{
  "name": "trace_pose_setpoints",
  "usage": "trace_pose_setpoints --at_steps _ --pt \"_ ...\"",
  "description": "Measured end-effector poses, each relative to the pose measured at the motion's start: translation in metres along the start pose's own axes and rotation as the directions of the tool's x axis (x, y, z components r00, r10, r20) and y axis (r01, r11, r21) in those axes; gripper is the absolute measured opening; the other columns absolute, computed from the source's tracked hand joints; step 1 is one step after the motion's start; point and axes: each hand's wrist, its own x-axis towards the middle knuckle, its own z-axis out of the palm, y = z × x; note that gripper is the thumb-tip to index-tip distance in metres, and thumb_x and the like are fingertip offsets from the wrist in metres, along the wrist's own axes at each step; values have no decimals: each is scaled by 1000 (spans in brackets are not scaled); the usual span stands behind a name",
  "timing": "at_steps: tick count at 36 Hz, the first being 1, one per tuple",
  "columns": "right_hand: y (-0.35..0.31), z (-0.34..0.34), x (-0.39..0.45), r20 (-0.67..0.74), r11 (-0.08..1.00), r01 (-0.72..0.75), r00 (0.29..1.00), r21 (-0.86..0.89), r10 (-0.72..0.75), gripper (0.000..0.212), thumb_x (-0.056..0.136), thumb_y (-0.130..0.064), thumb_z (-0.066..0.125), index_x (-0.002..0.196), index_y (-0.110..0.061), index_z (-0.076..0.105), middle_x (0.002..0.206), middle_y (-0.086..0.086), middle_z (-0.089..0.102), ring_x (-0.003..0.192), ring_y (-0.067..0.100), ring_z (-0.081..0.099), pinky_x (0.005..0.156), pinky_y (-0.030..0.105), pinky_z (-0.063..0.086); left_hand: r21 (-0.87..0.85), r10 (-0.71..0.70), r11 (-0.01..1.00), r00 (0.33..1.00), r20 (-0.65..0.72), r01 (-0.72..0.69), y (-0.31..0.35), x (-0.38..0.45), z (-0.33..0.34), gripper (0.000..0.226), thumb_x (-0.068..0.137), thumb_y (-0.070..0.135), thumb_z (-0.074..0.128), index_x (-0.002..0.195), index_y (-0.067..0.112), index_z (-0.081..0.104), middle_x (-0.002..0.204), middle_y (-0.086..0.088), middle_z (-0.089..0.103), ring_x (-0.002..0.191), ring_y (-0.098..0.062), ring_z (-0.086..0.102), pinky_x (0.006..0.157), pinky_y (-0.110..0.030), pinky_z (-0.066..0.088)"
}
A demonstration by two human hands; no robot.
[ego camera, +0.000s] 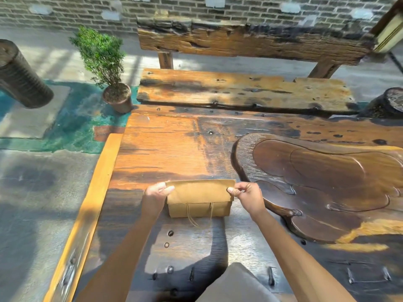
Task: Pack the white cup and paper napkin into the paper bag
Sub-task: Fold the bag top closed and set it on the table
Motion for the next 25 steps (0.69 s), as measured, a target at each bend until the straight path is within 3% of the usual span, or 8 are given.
trace_pose_setpoints --at_steps 2,5,9,14,16,19,23,25 --pt "-13 -3 -3 -25 999 34 999 20 -33 25 82 -13 79 62 -7 64 61 -1 54 62 12 48 66 28 42 -110 -39 993 999 11 40 6 2 -6 49 84 16 70 55 22 32 56 -3 27 54 -15 26 54 -31 22" --pt "-33 -10 -7 -58 994 104 993 33 -102 29 82 -13 77 61 -9 57 60 -3 48 61 13 42 65 31 36 -175 -42 984 999 11 43 20 6 -21 51 82 21 70 51 19 30 53 7 26 55 -14 24 56 -31 18" --pt "-78 -25 -18 -88 978 208 975 27 -205 29 85 -18 72 60 -18 57 57 -3 50 56 13 43 61 31 37 -271 -1 962 1000 -8 -1 59 5 -48 40 83 17 69 60 2 40 61 -8 27 47 -9 24 50 -24 22" --pt "-144 -47 -43 -156 933 356 926 54 -344 30 89 -14 70 61 -21 60 56 -14 52 57 8 44 61 29 37 -274 166 943 981 -101 -187 109 5 -88 37 81 20 73 62 20 41 66 -2 29 63 -13 27 58 -30 23" --pt "-170 -57 -51 -186 907 410 903 97 -388 23 91 -12 69 68 -17 67 62 -10 58 62 9 50 65 30 41 -284 223 923 962 -157 -260 135 2 -103 44 82 13 73 59 19 36 61 4 26 57 -8 24 51 -26 20" --pt "-208 -72 -63 -243 852 513 844 104 -479 13 90 -15 69 80 -7 71 70 7 64 69 15 54 68 33 42 -298 336 869 913 -233 -396 171 -5 -129 50 79 11 75 54 19 33 57 5 22 54 -8 19 55 -30 16" --pt "-257 -89 -83 -320 802 587 785 111 -530 13 91 -12 69 79 -12 73 70 -1 62 67 13 53 66 30 44 -353 380 810 877 -294 -469 218 -14 -161 49 80 7 74 47 16 39 44 10 31 46 -4 26 49 -26 21" --pt "-281 -97 -96 -349 776 622 754 103 -557 11 91 -14 69 82 -9 73 70 2 63 66 14 53 64 32 45 -370 377 788 861 -341 -492 238 -19 -175 42 80 7 75 47 17 50 39 13 46 42 2 38 47 -22 33"
